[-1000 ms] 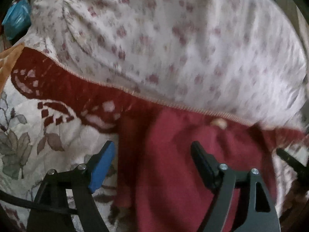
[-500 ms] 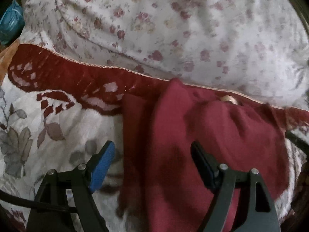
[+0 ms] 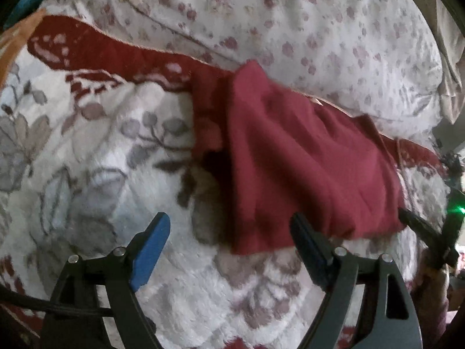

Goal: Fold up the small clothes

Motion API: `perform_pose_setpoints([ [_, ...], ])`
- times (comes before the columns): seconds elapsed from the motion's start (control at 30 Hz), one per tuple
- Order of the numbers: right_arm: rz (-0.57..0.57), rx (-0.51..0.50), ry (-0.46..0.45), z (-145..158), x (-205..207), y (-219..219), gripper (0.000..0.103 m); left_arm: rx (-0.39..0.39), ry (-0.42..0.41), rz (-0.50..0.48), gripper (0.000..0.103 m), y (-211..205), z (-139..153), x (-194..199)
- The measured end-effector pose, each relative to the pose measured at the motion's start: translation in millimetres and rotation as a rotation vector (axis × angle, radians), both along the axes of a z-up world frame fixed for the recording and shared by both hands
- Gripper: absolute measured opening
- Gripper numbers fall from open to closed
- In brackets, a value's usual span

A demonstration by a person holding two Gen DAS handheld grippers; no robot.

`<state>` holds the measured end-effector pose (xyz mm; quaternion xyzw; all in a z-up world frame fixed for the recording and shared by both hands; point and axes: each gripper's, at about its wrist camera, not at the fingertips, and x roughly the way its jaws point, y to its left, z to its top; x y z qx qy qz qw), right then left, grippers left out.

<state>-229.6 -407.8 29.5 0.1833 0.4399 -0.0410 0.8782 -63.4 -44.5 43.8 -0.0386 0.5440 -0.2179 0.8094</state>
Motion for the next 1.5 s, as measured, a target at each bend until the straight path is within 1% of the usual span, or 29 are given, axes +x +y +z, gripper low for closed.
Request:
perform_pose_setpoints([
  [0.03,-0.01,0.015,-0.005,-1,1,-2,0.037,-0.003,0.008,-0.018,0.083,-2,-3,-1],
  [0.07,-0.011,0.02,-0.008,-1,2,-1,0.031,0.007,0.01,-0.038,0.077,-3,-6,-2],
  [0.1,-0.005,0.016,-0.013,0,2,0,0.021,0.025,0.006,-0.058,0.069,-6,-8,-2],
  [0.13,0.003,-0.002,-0.021,3,1,3,0.016,0.051,-0.001,-0.075,0.05,-10,-10,-2],
  [0.17,0.01,-0.022,-0.026,6,1,6,0.014,0.074,-0.008,-0.084,0.044,-13,-12,-2],
  [0.2,0.016,-0.046,-0.031,9,0,9,0.012,0.07,-0.015,-0.088,0.035,-15,-11,-2],
  [0.23,0.016,-0.055,-0.035,11,-1,10,0.01,0.05,-0.011,-0.101,0.013,-15,-10,-3],
  [0.27,0.013,-0.056,-0.038,14,-2,10,0.01,0.03,-0.006,-0.111,0.011,-16,-6,-4],
  [0.33,0.011,-0.069,-0.045,22,-5,8,0.008,0.065,-0.064,-0.108,0.009,-14,4,-11],
  [0.4,0.011,-0.09,-0.059,34,-10,4,0.007,0.056,-0.102,-0.104,0.008,-7,14,-17],
  [0.5,0.0,-0.097,-0.054,39,-17,-6,0.007,0.041,-0.081,-0.086,0.008,4,13,-15],
  [0.57,-0.008,-0.087,-0.007,23,-20,-10,0.007,0.058,-0.039,-0.082,0.008,4,2,-11],
  [0.63,-0.001,-0.071,0.034,5,-20,-7,0.007,0.078,-0.036,-0.084,0.01,-1,-2,-10],
  [0.7,-0.008,-0.072,0.018,6,-23,-6,0.008,0.068,-0.035,-0.082,0.013,-1,1,-9],
  [0.73,-0.017,-0.057,0.007,11,-24,-7,0.014,0.07,-0.046,-0.057,0.025,1,4,-8],
  [0.77,-0.027,-0.038,-0.004,16,-24,-10,0.017,0.072,-0.057,-0.039,0.04,2,6,-7],
  [0.83,-0.06,-0.04,-0.036,32,-25,-13,0.035,0.056,-0.081,-0.009,0.053,2,13,-4],
  [0.87,-0.062,-0.048,-0.054,39,-24,-13,0.04,0.047,-0.088,0.001,0.054,1,16,-3],
  [0.9,-0.059,-0.059,-0.079,47,-17,-11,0.05,0.04,-0.094,0.01,0.055,-2,18,0],
  [0.93,-0.056,-0.066,-0.092,52,-8,-9,0.057,0.035,-0.097,0.025,0.059,-5,20,4],
  [0.97,-0.056,-0.069,-0.098,54,1,-8,0.057,0.031,-0.097,0.046,0.063,-9,21,8],
  [1.07,-0.045,-0.044,-0.101,50,47,-2,0.057,0.03,-0.097,0.064,0.064,-21,15,20],
  [1.13,-0.045,-0.04,-0.071,39,82,-1,0.057,0.091,-0.123,0.068,0.065,-27,8,25],
  [1.2,-0.069,-0.092,-0.037,31,116,-3,0.057,0.165,-0.159,0.067,0.065,-29,1,29],
  [1.23,-0.092,-0.122,-0.023,27,125,-5,0.057,0.192,-0.165,0.061,0.068,-29,-4,32],
  [1.33,-0.185,-0.205,0.06,5,156,-25,0.057,0.167,-0.139,0.074,0.075,-22,-10,39],
  [1.4,-0.233,-0.164,0.152,-24,170,-44,0.057,0.162,-0.126,0.083,0.08,-19,-12,42],
  [1.43,-0.244,-0.134,0.162,-32,172,-49,0.057,0.159,-0.117,0.091,0.082,-18,-13,44],
  [1.5,-0.261,-0.106,0.141,-31,172,-54,0.057,0.145,-0.1,0.101,0.083,-16,-15,46],
])
